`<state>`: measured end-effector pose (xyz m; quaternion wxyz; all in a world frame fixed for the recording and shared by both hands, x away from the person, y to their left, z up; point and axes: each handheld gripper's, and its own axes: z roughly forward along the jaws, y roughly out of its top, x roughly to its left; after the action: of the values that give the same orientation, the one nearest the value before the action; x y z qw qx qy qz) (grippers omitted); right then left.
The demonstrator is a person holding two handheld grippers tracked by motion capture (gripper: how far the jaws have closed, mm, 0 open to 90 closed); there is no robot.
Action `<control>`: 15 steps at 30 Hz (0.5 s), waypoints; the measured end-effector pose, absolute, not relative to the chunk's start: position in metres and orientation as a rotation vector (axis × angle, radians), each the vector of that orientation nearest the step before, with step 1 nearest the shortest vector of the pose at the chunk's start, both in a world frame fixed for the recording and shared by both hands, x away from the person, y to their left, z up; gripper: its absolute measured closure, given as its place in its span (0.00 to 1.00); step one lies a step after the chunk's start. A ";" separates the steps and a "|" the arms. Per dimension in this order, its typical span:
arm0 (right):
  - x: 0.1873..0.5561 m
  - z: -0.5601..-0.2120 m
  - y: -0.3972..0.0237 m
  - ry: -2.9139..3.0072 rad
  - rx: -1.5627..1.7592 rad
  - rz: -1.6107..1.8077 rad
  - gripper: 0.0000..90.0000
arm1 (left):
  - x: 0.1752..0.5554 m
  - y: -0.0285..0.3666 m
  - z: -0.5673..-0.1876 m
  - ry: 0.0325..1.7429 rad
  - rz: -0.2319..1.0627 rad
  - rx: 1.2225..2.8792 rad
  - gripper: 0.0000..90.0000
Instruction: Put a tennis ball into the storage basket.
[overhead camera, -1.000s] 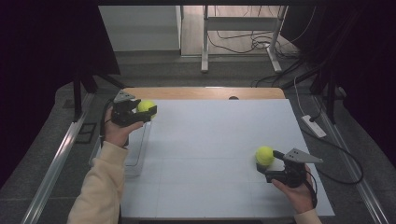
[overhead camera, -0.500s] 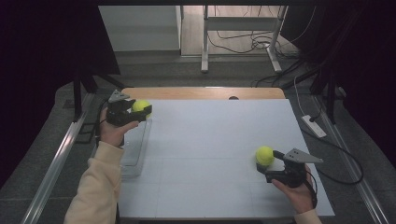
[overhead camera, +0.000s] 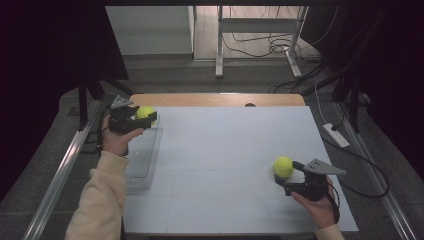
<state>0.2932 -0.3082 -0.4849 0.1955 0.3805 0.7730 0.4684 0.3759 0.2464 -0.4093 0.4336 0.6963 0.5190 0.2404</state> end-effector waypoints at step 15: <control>0.293 -0.485 -0.308 2.166 1.069 1.313 0.13 | 0.380 0.267 -0.413 1.368 0.629 1.715 0.32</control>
<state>0.2934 -0.3082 -0.4849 0.1952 0.3813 0.7727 0.4685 0.3800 0.2675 -0.4130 0.4165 0.6833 0.5448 0.2506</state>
